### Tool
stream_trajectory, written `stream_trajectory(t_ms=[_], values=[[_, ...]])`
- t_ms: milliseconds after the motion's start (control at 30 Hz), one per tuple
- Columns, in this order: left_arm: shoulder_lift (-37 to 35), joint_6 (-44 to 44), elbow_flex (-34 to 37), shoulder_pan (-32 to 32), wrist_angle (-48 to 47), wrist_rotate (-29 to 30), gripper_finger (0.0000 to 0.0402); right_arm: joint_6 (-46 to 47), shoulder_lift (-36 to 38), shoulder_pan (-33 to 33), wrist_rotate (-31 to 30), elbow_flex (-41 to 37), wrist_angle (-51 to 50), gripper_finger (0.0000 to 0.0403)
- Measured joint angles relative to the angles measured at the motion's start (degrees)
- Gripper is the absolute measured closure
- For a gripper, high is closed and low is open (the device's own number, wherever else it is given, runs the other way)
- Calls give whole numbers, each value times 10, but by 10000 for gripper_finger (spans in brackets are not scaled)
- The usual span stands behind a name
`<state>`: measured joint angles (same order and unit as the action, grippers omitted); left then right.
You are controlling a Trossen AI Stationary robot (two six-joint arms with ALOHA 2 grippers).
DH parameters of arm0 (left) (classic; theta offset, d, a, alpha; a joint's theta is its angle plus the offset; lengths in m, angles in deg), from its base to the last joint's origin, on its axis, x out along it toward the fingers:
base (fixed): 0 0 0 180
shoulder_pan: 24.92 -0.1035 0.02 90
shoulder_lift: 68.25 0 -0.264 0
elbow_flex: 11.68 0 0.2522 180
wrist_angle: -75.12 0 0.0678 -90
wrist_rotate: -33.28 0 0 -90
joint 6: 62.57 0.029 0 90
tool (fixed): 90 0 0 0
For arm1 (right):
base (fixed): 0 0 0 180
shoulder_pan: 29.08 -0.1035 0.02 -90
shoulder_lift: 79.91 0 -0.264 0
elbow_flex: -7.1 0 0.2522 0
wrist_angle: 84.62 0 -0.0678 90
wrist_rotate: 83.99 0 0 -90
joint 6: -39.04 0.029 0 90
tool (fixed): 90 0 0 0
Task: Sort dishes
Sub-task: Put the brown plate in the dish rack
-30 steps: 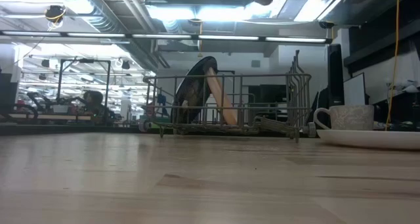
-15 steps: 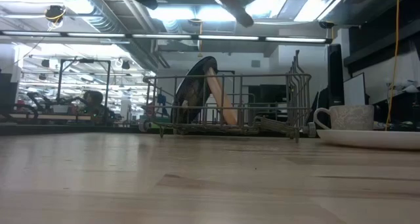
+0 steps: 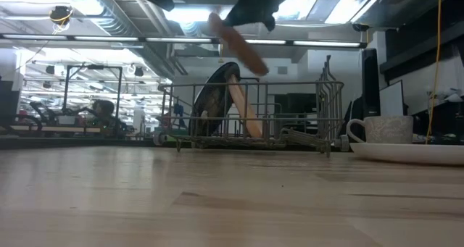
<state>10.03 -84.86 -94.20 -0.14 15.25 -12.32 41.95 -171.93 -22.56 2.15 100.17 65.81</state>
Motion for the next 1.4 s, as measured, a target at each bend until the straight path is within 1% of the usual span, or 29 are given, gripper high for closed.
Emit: stream_trajectory(t_ms=[133,200,333,467,600,733,867,967,1067,1200,1400], values=[[0,-1,0,2,0,0,318,12,0,-1,12,-56,102,394],[0,-1,0,4,0,0,318,13,0,-1,15,-74,131,394],[0,-3,0,5,0,0,318,13,4,-1,13,-93,158,394],[0,-3,0,5,0,0,318,13,18,-1,-8,-114,160,394],[0,-3,0,5,-1,0,318,13,47,-1,-12,-160,193,394],[0,-3,0,5,-2,0,318,20,96,-2,-15,-232,265,394],[0,-3,0,5,-2,0,318,45,140,-1,-21,-313,349,394],[0,-3,0,5,0,0,318,76,143,-1,-22,-374,445,394],[0,-3,0,3,1,0,318,104,132,1,-21,-414,546,394],[0,-3,0,3,2,0,318,106,123,4,-24,-435,606,394],[0,-6,0,3,3,0,318,104,119,11,-40,-436,612,394]])
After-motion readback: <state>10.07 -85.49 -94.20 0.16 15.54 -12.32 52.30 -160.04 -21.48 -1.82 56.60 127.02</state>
